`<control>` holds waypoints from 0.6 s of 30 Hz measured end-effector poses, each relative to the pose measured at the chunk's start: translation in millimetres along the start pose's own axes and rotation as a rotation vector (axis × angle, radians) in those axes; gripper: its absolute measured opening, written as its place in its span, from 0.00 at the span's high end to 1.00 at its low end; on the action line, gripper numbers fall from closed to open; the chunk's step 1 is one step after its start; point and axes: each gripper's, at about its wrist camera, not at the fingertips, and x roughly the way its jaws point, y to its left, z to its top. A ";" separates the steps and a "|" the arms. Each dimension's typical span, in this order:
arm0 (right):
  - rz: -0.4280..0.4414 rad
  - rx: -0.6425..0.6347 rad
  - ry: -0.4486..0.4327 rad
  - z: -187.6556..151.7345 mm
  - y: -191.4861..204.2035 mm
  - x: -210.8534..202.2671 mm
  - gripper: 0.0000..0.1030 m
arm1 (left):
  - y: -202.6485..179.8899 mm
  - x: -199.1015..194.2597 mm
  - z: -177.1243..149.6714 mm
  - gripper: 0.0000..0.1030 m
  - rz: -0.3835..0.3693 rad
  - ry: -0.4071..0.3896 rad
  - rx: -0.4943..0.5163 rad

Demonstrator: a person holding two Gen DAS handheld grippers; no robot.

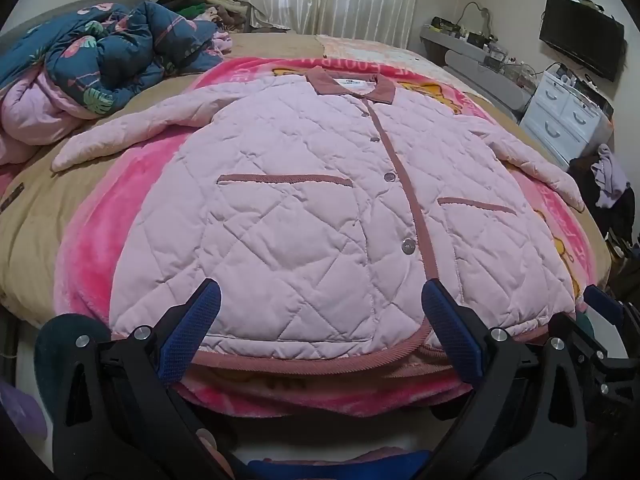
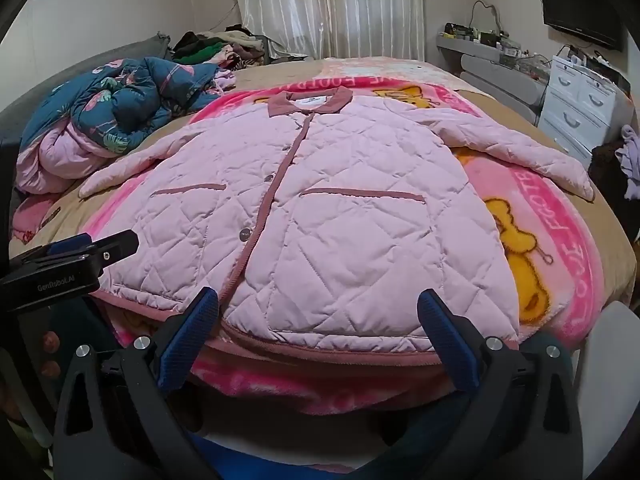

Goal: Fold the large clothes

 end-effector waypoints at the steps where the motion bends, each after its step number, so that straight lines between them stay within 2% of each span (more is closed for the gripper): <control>1: 0.005 -0.006 0.000 0.1 0.6 -0.3 0.04 | 0.2 0.0 0.0 0.09 0.001 0.001 -0.001; 2: 0.005 -0.011 -0.002 -0.1 1.2 -0.9 0.04 | -0.3 0.6 0.0 0.09 0.006 0.005 0.003; 3: 0.000 0.000 0.032 2.0 -0.2 5.1 0.04 | -0.3 0.9 0.1 0.09 0.006 0.007 0.002; 18: -0.014 -0.030 -0.009 1.3 3.5 -4.3 0.04 | -2.0 3.4 -0.3 0.09 0.009 0.003 0.001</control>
